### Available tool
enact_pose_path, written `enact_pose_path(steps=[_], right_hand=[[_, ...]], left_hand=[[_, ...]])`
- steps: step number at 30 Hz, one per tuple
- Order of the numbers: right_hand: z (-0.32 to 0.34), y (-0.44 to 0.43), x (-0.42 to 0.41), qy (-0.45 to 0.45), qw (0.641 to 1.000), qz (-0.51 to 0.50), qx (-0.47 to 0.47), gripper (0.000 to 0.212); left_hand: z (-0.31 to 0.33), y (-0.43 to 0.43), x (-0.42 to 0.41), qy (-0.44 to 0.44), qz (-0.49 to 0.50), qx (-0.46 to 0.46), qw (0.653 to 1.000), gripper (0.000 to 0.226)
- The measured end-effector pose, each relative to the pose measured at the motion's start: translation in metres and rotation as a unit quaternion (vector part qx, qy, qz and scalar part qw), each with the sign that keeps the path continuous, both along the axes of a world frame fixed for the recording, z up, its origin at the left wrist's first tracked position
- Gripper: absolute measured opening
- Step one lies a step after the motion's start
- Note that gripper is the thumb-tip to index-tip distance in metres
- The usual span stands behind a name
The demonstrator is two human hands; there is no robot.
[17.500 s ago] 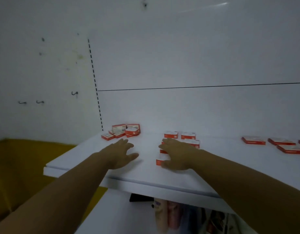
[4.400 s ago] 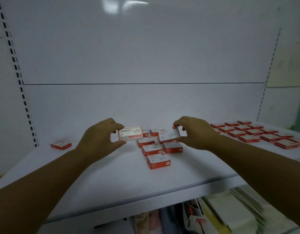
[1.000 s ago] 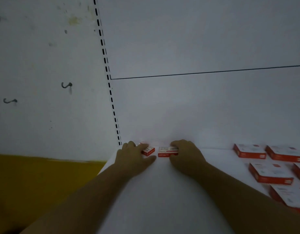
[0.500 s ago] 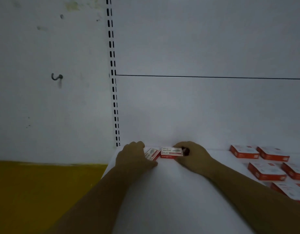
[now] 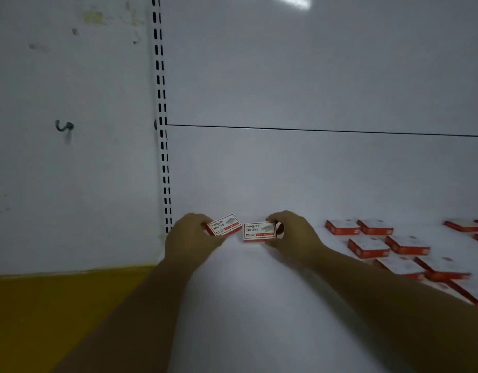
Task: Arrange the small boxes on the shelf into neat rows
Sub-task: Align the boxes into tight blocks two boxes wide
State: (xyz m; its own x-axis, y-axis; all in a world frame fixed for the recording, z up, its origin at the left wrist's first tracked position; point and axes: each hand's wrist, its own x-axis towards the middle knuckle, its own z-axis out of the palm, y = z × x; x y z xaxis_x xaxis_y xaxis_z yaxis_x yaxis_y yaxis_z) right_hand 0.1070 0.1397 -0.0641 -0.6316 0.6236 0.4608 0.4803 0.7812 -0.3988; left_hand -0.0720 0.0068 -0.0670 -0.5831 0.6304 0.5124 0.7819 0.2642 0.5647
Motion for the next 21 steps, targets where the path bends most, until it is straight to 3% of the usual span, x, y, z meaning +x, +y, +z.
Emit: enact_pose_path(steps=[4, 12, 21], right_hand=[[0.011, -0.013, 0.052, 0.026, 0.997, -0.042, 0.06, 0.047], [0.061, -0.011, 0.173, -0.006, 0.983, -0.098, 0.154, 0.046], [0.081, 0.024, 0.331, -0.021, 0.973, -0.135, 0.186, 0.048]], left_hand=[[0.01, 0.002, 0.026, 0.049, -0.075, 0.039, 0.995, 0.039], [0.05, 0.015, 0.111, 0.216, -0.193, 0.042, 0.956, 0.044], [0.082, 0.059, 0.262, 0.243, -0.205, 0.046, 0.947, 0.052]])
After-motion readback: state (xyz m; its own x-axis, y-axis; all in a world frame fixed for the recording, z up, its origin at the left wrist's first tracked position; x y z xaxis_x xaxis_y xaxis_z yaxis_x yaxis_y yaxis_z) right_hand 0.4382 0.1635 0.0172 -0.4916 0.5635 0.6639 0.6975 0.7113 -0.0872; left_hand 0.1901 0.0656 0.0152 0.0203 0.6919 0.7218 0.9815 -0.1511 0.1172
